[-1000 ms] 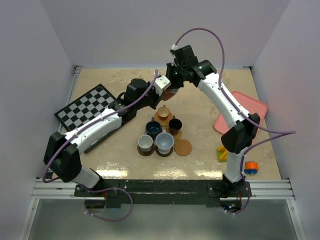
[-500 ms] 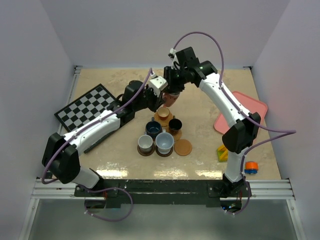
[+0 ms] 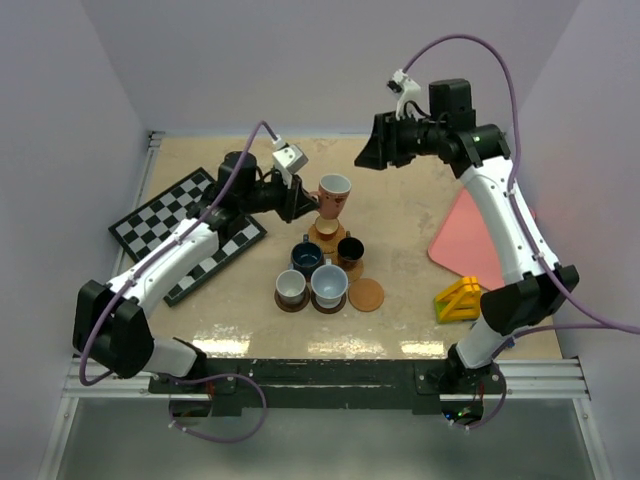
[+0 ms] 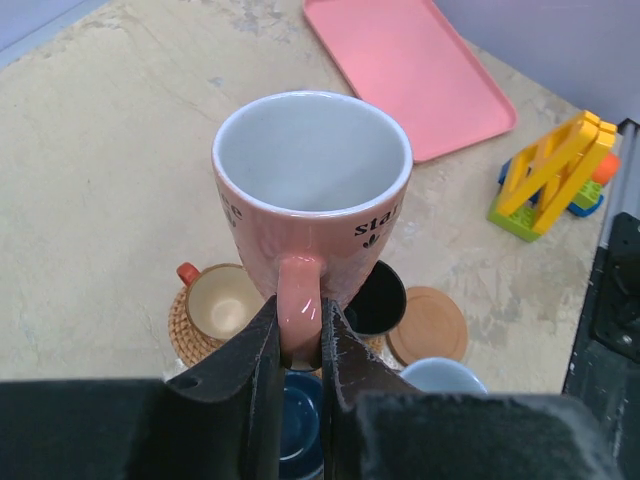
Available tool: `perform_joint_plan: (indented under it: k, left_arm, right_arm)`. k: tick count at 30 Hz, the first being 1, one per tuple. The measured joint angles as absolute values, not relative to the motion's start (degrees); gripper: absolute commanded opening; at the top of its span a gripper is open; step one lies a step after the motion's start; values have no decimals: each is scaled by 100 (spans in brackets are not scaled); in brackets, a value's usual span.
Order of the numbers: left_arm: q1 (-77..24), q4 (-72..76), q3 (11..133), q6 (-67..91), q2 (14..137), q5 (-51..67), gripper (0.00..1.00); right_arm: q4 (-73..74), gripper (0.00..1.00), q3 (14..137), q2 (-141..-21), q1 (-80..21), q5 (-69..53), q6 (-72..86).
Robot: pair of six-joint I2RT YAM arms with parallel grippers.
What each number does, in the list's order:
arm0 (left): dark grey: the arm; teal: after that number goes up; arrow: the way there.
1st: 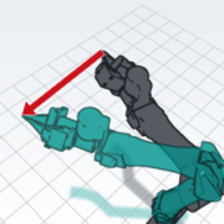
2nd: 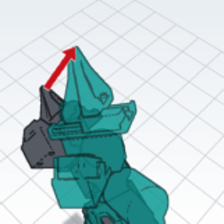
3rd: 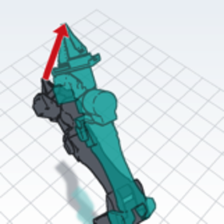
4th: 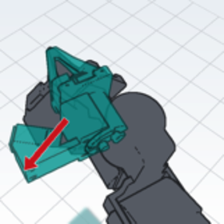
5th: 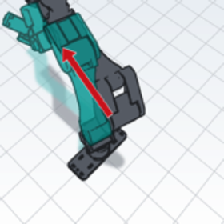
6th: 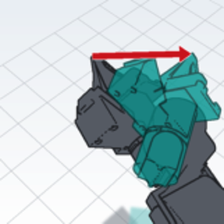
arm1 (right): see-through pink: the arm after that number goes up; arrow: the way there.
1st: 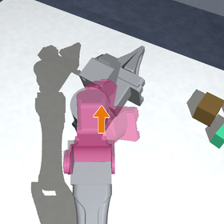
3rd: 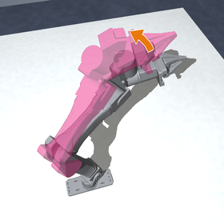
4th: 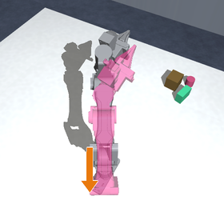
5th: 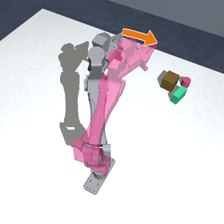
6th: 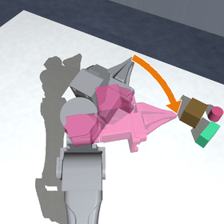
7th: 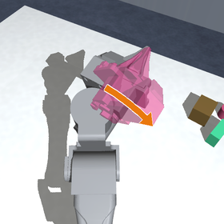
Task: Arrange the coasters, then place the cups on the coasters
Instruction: Place the cup on the coaster.
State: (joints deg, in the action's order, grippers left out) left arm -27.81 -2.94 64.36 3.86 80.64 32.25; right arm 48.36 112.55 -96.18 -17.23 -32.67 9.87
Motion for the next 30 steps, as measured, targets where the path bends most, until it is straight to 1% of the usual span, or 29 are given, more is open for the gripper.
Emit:
perform_joint_plan:
  k: [3,8,14,20,22,23,24,27,28,30]
  left_arm:
    - [-2519,-582,6438,375,7944,3723,0]
    - [-2458,-1214,6440,246,7883,4366,0]
    - [-2482,-1505,6394,246,7655,4801,0]
    - [-2633,-1494,6383,255,7408,5013,0]
    - [-2683,-1509,6383,252,7406,5057,0]
    - [-2707,-1525,6383,252,7406,5076,0]
    - [-2711,-1542,6383,252,7406,5078,0]
    - [-2700,-1553,6383,252,7408,5050,0]
    - [-2703,-1557,6383,246,7406,5035,0]
    - [-2700,-1546,6383,290,7406,5006,0]
  right_arm:
    - [4864,56,10687,-9297,-1804,-3511,561]
    - [4860,57,10156,-9268,-1859,-4056,84]
    - [4862,57,9957,-9341,-1973,-4322,-161]
    - [4862,55,9732,-9435,-2438,-4464,-327]
    - [4869,48,9697,-9537,-2574,-4554,-357]
    - [4869,41,9688,-9590,-2613,-4611,-370]
    - [4873,37,9684,-9633,-2630,-4654,-375]
    - [4877,4,9653,-9684,-2630,-4816,-381]
    - [4866,0,9640,-9686,-2630,-4856,-397]
    - [4923,0,9603,-9684,-2630,-4847,-469]
